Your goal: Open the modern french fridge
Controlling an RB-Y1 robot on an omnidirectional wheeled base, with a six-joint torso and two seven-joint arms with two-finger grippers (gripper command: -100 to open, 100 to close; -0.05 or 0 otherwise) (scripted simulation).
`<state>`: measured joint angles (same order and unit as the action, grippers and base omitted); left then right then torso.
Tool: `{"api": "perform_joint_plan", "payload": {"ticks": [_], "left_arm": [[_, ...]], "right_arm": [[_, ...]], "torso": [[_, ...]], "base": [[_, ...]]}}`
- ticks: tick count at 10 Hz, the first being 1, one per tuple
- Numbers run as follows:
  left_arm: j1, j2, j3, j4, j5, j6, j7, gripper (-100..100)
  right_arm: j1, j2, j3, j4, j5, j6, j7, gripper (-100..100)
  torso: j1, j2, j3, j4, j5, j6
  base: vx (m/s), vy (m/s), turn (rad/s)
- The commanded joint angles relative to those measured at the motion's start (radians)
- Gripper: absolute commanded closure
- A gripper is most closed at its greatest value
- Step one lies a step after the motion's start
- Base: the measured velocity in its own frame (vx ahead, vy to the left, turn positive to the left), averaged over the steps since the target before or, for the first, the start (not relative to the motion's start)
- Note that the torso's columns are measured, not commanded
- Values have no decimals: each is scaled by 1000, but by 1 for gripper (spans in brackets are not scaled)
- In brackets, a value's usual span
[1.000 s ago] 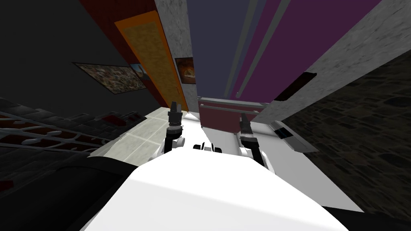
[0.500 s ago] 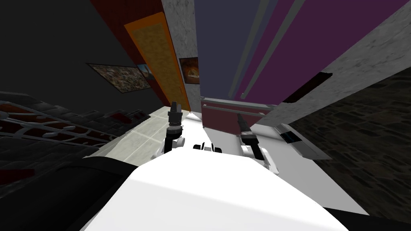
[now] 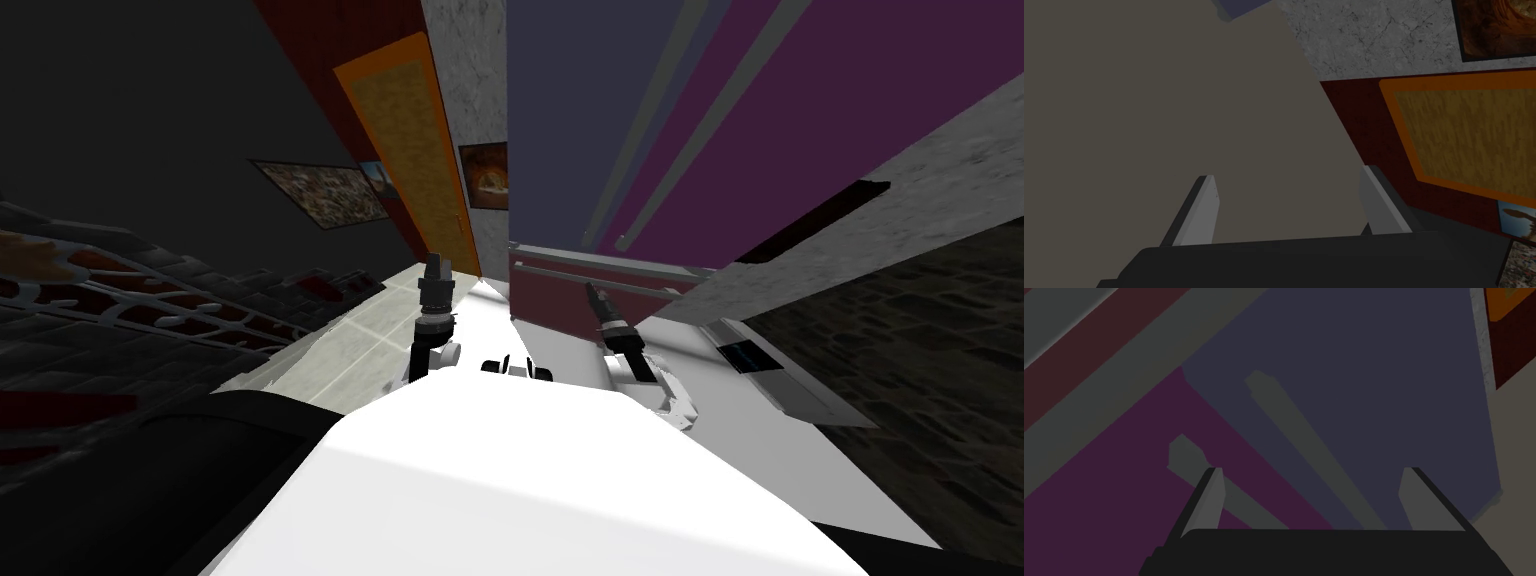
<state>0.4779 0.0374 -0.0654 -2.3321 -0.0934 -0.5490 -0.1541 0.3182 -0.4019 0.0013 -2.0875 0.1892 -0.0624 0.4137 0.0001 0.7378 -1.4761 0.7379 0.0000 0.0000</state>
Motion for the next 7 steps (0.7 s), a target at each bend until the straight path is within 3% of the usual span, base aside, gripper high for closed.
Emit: {"api": "perform_joint_plan", "payload": {"ticks": [1, 6, 7], "left_arm": [[0, 0, 0, 0, 0, 0, 0, 0], [0, 0, 0, 0, 0, 0, 0, 0], [0, 0, 0, 0, 0, 0, 0, 0]], "right_arm": [[-44, -70, -6, 31, 22, 77, 73, -100], [-137, -212, -16, 118, 67, 212, 205, -100], [-137, -212, -16, 118, 67, 218, 209, -100]], "torso": [[0, 0, 0, 0, 0, 0], [0, 0, 0, 0, 0, 0], [0, 0, 0, 0, 0, 0]], "base": [[37, 50, 96], [37, 49, 111], [27, 29, 20]]}}
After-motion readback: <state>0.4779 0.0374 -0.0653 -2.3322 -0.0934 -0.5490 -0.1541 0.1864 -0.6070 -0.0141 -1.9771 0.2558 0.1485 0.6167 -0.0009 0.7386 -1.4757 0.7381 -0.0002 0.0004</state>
